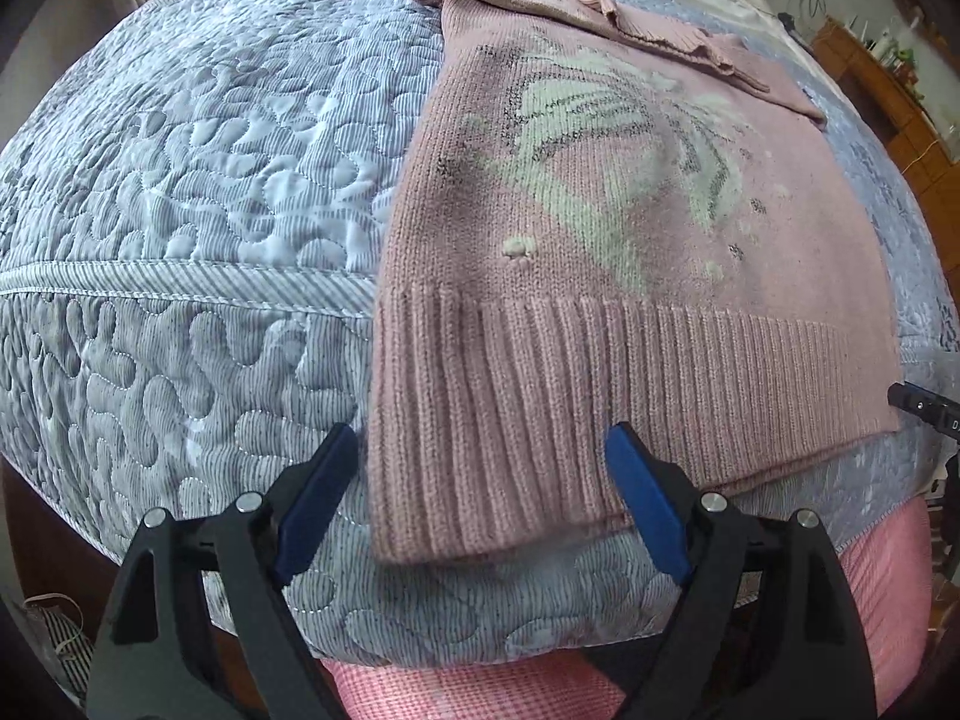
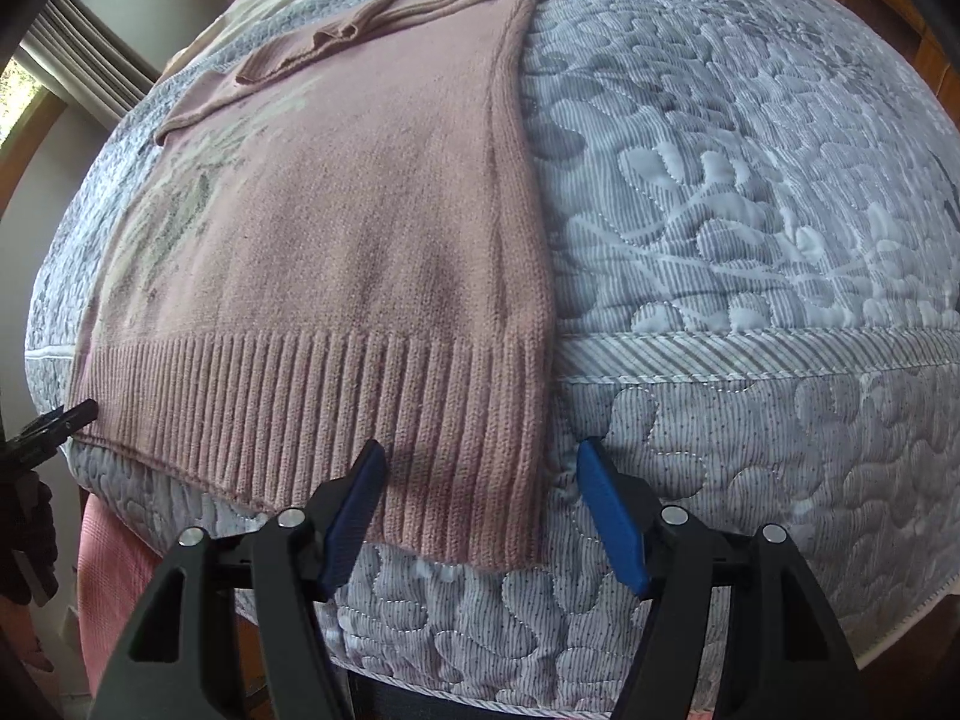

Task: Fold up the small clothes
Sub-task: 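Grasp the ribbed hem edge with both grippers, then lift the hem and fold it up over the collar, then open both grippers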

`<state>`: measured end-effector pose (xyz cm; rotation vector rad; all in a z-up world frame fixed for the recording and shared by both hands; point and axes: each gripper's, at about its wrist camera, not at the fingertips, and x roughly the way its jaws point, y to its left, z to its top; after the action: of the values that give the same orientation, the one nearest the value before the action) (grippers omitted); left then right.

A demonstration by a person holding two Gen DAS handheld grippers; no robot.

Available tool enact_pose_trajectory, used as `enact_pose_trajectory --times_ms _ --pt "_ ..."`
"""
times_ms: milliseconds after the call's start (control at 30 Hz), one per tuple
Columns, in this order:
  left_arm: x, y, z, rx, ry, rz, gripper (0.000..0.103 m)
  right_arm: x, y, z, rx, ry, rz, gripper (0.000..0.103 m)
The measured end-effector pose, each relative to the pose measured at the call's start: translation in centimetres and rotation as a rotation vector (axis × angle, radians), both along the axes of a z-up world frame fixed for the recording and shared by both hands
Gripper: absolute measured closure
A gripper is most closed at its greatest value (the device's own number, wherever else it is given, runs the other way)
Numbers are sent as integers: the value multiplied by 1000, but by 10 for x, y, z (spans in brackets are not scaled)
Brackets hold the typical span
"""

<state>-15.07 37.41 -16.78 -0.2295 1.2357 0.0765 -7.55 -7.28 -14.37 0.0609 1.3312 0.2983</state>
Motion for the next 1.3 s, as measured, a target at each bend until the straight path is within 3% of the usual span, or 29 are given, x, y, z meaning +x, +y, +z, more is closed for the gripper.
enact_pose_trajectory --times_ms 100,233,333,400,533,733,867,933,967,1033,1133,1167,1300 --pt "-3 5 -2 -39 -16 23 18 -2 -1 -1 3 -10 -5 38" --pt "-6 11 1 -76 -12 38 18 -3 -1 1 15 -9 4 51" --pt "-13 20 7 -84 -20 64 18 -5 -7 -1 89 28 -18 52" --pt "-19 29 12 -71 -29 89 18 -6 -7 0 92 29 -17 52" --pt "-22 49 9 -119 -24 136 19 -6 -4 -1 95 35 -8 52" --pt "-5 39 3 -121 -17 92 21 -3 -1 -3 101 33 -7 51" --pt "5 27 3 -175 -23 72 35 5 5 -6 107 26 6 52" --pt "10 24 1 -166 -16 75 41 7 8 -6 103 19 20 55" --pt "11 24 0 -171 -17 74 50 7 8 -6 107 16 25 58" --pt "12 25 0 -194 -20 76 57 8 5 -7 158 33 30 82" --pt "13 20 4 -175 -31 38 72 12 2 -9 216 61 32 85" --pt "13 21 7 -175 -37 25 87 13 2 -8 223 62 40 86" --pt "21 25 25 -323 -107 27 89 21 1 11 326 48 76 87"
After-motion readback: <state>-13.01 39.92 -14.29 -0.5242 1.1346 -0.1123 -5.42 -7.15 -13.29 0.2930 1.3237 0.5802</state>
